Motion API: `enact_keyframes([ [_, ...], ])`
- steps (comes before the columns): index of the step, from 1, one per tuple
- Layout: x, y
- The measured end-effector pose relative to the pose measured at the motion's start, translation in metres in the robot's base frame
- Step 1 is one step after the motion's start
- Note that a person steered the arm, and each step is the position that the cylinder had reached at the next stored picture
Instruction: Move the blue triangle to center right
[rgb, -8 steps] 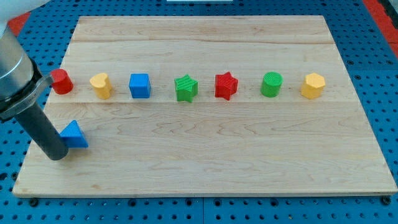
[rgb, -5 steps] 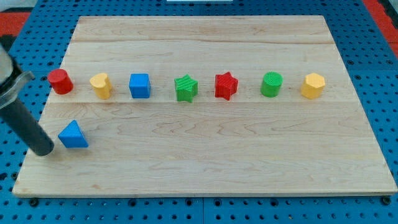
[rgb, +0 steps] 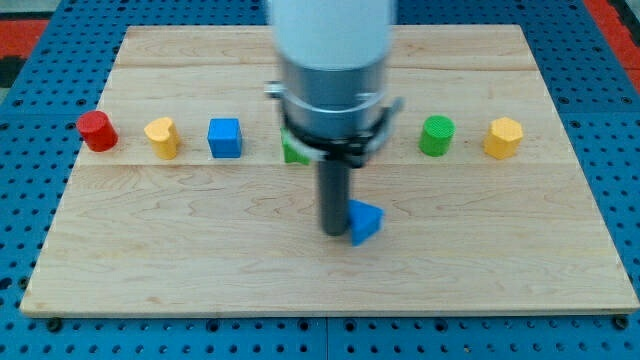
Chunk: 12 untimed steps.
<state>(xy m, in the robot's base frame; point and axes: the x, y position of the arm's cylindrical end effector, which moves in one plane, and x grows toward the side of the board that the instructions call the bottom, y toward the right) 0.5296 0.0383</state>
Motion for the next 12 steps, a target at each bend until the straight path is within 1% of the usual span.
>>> enact_keyframes([
  [1, 0.000, 0.071],
  [2, 0.000, 0.113],
  [3, 0.000, 0.148],
  [4, 0.025, 0.165],
  [5, 0.027, 0.191],
  [6, 0.018, 0.204],
  [7, -0.003, 0.206],
  [8, 0.009, 0.211],
  [9, 0.013, 0.199],
  [10, -0.010, 0.183],
  [12, -0.051, 0.181],
])
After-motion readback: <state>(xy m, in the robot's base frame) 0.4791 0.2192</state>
